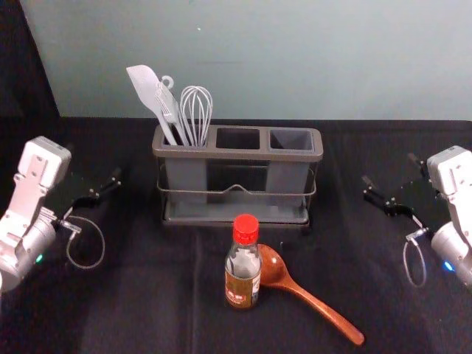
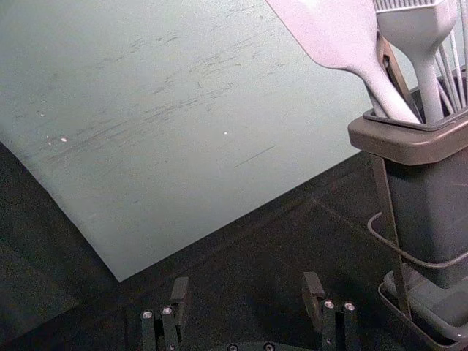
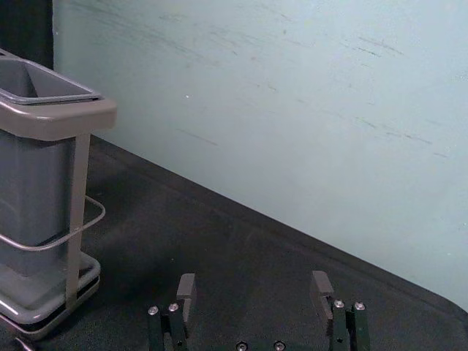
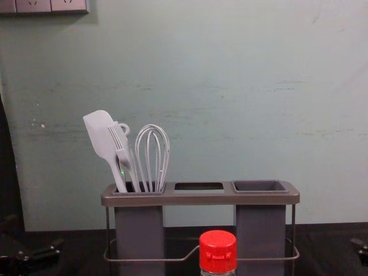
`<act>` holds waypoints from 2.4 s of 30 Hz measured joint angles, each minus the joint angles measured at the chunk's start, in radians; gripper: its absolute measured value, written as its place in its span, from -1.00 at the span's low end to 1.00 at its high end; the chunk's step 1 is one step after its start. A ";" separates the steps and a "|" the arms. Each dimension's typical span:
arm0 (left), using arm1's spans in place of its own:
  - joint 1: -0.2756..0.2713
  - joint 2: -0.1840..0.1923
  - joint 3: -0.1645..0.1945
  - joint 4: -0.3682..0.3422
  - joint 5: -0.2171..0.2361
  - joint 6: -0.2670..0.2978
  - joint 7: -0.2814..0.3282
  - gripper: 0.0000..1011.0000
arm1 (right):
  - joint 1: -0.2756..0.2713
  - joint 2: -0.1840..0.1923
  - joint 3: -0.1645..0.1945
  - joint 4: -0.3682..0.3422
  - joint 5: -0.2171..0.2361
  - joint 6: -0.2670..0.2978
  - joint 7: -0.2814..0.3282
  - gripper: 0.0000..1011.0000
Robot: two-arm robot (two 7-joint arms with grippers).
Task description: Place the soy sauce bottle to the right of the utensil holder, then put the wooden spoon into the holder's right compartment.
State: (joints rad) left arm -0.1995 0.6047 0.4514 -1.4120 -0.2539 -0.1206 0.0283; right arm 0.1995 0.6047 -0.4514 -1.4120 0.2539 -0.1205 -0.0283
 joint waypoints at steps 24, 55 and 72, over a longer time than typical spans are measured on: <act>0.000 0.000 0.000 0.000 0.000 0.000 0.000 0.98 | 0.000 0.000 0.000 0.000 0.000 0.000 0.000 0.98; 0.000 0.000 0.000 0.000 0.000 0.000 0.000 0.98 | -0.224 0.072 0.072 -0.289 -0.033 0.069 -0.043 0.98; 0.000 0.000 0.000 0.000 0.000 0.000 0.000 0.98 | -0.396 0.075 0.090 -0.491 0.007 0.022 0.023 0.98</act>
State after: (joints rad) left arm -0.1996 0.6047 0.4514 -1.4119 -0.2539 -0.1206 0.0283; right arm -0.1963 0.6794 -0.3615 -1.9032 0.2610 -0.0986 -0.0054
